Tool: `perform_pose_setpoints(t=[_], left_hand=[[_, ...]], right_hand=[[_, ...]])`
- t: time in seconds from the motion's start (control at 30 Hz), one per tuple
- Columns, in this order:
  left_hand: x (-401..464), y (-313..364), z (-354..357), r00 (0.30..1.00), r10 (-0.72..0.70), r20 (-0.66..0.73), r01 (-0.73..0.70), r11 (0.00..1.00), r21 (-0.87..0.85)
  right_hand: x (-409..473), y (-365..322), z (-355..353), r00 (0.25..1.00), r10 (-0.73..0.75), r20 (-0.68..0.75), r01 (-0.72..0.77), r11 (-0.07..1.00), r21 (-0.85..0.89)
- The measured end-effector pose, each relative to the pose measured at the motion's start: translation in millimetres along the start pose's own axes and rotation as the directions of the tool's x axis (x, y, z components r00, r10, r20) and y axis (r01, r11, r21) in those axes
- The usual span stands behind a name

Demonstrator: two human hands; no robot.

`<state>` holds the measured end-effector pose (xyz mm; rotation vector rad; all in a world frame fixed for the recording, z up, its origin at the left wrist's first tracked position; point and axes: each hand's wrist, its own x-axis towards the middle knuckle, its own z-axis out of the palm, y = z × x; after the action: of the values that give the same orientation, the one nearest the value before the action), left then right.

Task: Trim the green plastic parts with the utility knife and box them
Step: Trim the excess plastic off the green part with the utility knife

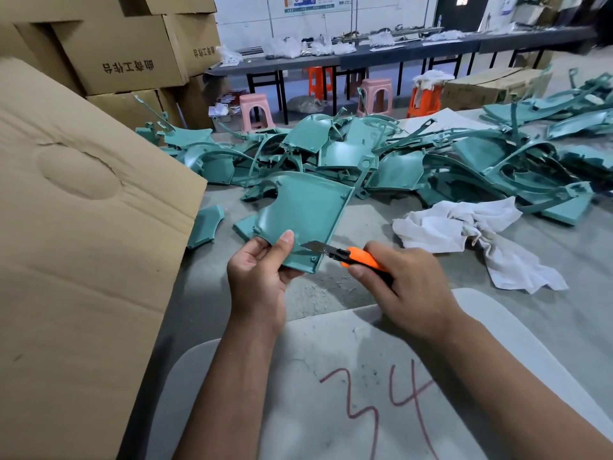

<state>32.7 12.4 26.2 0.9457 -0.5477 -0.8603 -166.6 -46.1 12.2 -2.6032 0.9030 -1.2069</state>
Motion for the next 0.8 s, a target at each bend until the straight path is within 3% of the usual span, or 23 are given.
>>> perform_pose_setpoints(t=[0.13,0.23,0.3,0.37,0.47,0.57,0.67,0.77,0.8], left_hand=[[1,9,-7,0.994,-0.075,0.078,0.082,0.992,-0.099],[1,14,-11,0.990,-0.076,0.121,0.088,0.991,-0.097],[1,16,-12,0.993,-0.048,0.112,0.059,0.993,-0.099],[1,16,-12,0.997,-0.016,0.073,0.021,0.998,-0.062],[1,12,-11,0.999,-0.004,0.038,0.005,1.000,-0.009],[-1,10,-10,0.998,-0.023,0.060,0.024,1.000,-0.015],[-1,12,-11,0.993,-0.059,0.104,0.061,0.998,-0.017],[-2,13,-11,0.990,-0.056,0.133,0.061,0.998,-0.032],[-2,12,-11,0.991,-0.043,0.130,0.047,0.999,-0.025]], right_hand=[[1,11,-3,0.986,0.133,-0.096,-0.138,0.989,-0.051],[2,24,-12,0.898,0.369,-0.240,-0.407,0.904,-0.133],[2,27,-13,0.844,0.458,-0.278,-0.492,0.868,-0.065],[0,22,-11,0.905,0.352,-0.237,-0.351,0.935,0.048],[-2,6,-3,0.998,0.045,-0.050,-0.039,0.991,0.130],[1,-2,3,0.998,-0.033,0.054,0.032,0.999,0.024],[2,9,-2,0.983,0.146,-0.110,-0.150,0.988,-0.029],[4,24,-14,0.852,0.474,-0.222,-0.499,0.864,-0.071],[3,27,-15,0.824,0.505,-0.256,-0.534,0.844,-0.056]])
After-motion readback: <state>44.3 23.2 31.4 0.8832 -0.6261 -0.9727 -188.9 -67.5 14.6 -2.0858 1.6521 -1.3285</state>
